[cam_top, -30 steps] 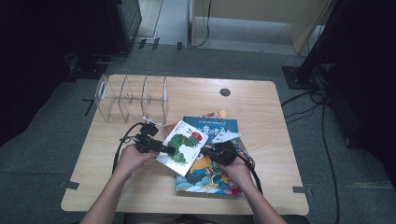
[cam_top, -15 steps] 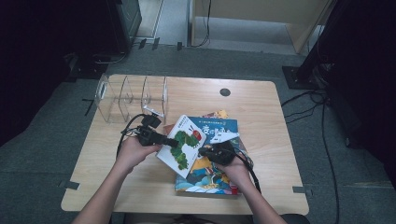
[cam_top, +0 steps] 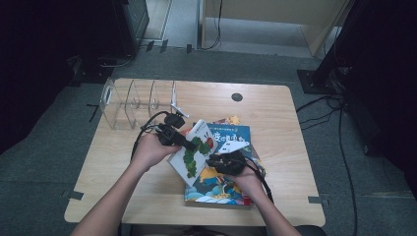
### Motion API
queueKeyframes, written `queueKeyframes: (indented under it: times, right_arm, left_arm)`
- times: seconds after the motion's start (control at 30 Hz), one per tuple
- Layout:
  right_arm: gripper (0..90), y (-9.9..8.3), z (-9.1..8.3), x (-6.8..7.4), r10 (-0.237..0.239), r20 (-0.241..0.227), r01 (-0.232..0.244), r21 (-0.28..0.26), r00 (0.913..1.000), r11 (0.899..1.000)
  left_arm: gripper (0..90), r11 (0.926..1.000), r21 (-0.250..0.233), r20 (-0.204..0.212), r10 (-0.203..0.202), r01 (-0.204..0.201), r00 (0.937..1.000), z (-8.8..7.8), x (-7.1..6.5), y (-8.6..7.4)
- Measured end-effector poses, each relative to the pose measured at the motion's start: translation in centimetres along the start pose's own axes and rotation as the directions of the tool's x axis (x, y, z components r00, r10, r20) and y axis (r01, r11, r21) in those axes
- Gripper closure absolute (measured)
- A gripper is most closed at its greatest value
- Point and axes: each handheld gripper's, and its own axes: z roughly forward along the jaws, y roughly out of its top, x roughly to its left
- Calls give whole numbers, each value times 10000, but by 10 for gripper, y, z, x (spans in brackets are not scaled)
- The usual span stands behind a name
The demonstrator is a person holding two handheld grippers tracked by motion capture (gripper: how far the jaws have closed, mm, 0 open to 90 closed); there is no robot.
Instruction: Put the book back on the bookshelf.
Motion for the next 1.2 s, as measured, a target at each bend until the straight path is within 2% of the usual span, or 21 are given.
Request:
queueKeyframes:
  times: [0.03,0.07,0.13,0.23,0.37,0.4,0.47,0.6,0.7,1.1,1.2]
  right_arm:
    - [689,0,0,0,0,0,0,0,10000,10000]
    - [668,0,0,2,-199,36,199,23,9998,9998]
    - [595,0,1,5,-523,232,522,71,9984,9986]
    - [562,0,1,6,-630,430,626,105,9971,9980]
    - [534,0,2,7,-733,552,727,127,9958,9973]
    - [496,0,2,7,-677,680,669,148,9954,9977]
    - [464,1,2,6,-625,781,615,154,9950,9980]
    - [437,1,2,5,-519,903,508,153,9946,9986]
    - [374,1,3,5,-405,1039,386,196,9938,9991]
    - [348,1,3,4,-375,1050,352,233,9938,9991]
    - [348,1,3,4,-376,1049,353,229,9938,9991]
  left_arm:
    - [734,10000,0,0,0,0,10000,0,0,0]
    - [734,9997,79,-201,213,-211,9996,-2,-3,2]
    - [759,9992,214,-426,348,-339,9985,-5,-5,4]
    - [775,9977,373,-649,590,-566,9961,-12,-4,6]
    - [776,9977,501,-978,496,-448,9940,-19,-1,6]
    - [776,9978,493,-1042,486,-437,9934,-21,0,5]
    - [776,9986,322,-1277,461,-424,9907,-30,2,4]
    - [776,9992,201,-1406,366,-341,9894,-37,4,2]
    - [776,9994,153,-1566,328,-308,9871,-43,5,0]
    - [776,9997,-217,-2002,36,-81,9798,-71,13,-12]
    - [776,9996,-286,-2190,-101,39,9757,-81,17,-17]
